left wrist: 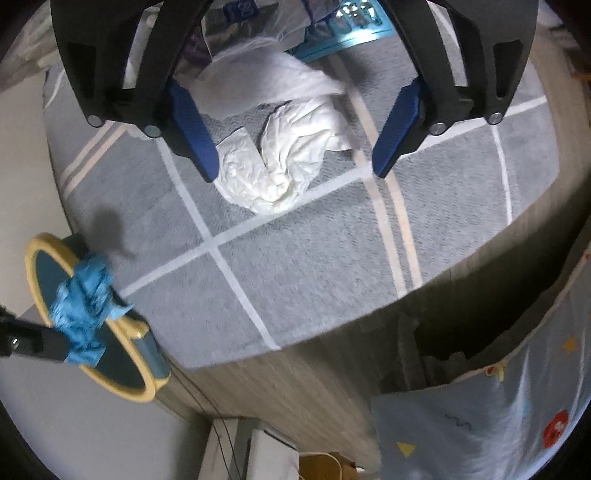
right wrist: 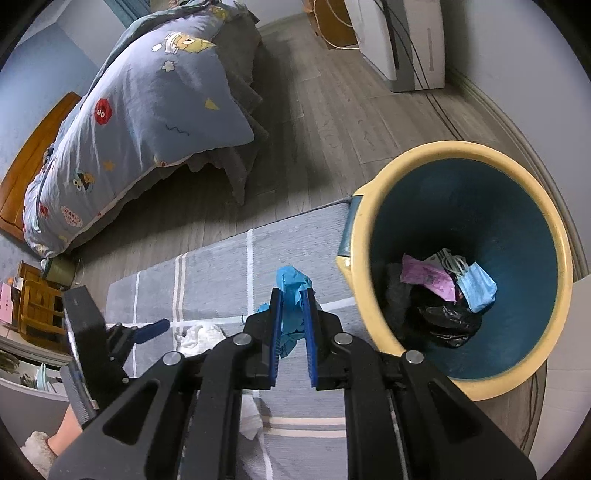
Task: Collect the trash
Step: 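Grasp the crumpled blue cloth with the right tool while the left tool grasps white tissue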
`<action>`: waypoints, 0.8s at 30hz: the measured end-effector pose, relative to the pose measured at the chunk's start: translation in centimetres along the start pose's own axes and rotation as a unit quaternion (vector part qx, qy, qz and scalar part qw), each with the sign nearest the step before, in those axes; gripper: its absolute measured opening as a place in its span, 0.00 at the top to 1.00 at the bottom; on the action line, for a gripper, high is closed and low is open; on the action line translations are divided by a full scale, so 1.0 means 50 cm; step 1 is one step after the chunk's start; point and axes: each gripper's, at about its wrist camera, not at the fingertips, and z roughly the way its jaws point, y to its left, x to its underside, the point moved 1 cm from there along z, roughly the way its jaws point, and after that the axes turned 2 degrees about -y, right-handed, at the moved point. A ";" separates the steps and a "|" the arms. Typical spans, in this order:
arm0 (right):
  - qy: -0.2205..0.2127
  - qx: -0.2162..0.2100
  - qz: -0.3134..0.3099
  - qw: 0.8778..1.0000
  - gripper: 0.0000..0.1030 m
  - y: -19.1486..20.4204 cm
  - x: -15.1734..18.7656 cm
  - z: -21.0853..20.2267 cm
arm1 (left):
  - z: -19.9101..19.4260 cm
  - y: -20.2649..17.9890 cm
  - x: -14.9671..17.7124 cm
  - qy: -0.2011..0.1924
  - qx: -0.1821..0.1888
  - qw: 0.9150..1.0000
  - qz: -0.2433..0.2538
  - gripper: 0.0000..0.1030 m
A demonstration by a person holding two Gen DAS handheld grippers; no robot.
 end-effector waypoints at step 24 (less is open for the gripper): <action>-0.014 -0.003 -0.022 1.000 0.89 0.021 -0.006 -0.019 | -0.086 -0.008 -0.036 -0.077 0.017 0.997 0.002 0.83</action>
